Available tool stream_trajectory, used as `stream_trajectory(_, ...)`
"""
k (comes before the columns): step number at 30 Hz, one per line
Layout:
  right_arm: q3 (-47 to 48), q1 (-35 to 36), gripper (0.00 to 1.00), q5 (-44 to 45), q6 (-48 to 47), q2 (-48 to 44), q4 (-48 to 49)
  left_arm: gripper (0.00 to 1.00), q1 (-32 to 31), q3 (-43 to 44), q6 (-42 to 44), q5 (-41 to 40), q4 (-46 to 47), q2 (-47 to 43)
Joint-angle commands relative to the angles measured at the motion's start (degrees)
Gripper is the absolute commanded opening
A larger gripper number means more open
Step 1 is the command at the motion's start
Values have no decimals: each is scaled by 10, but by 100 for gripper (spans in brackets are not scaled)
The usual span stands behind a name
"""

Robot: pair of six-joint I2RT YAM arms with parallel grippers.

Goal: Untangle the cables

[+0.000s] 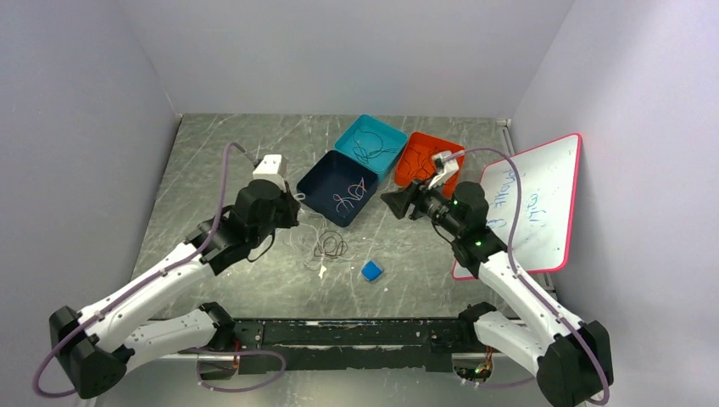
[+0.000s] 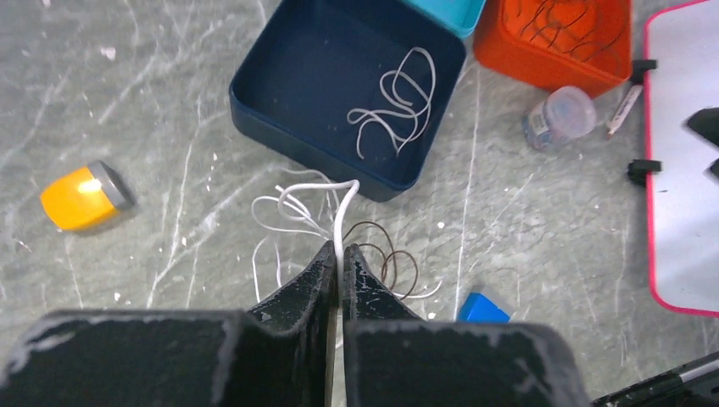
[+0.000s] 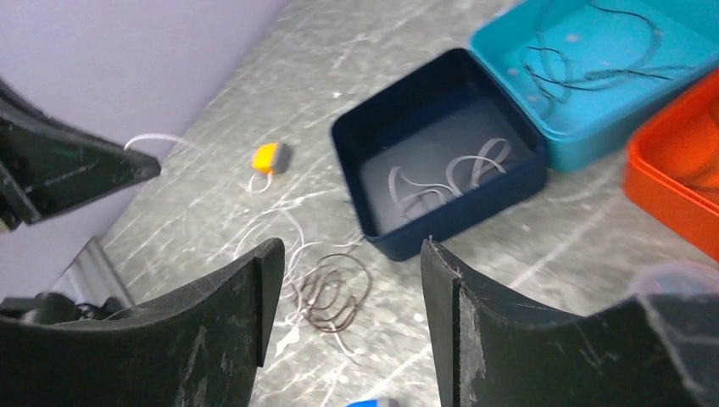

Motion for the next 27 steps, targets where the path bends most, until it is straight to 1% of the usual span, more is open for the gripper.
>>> stream_trajectory(1,7,56,64,-11,-22,22,69,7,1,24,38,1,-21,-40)
stream_trajectory(6,15,159,65,25,-29,73,133,7,1,46,46,8,-35,-72)
stream_trajectory(10,31,203,68,44,-24,133,199,7,1,82,52,10,-53,-76)
stream_trajectory(15,86,240,69,53,-35,222,248,7,1,126,61,12,-71,-75)
stream_trajectory(21,142,274,69,25,-58,323,286,7,1,187,68,1,-95,-82)
stream_trajectory(27,189,295,66,-52,-65,407,352,7,0,249,80,4,-111,-79)
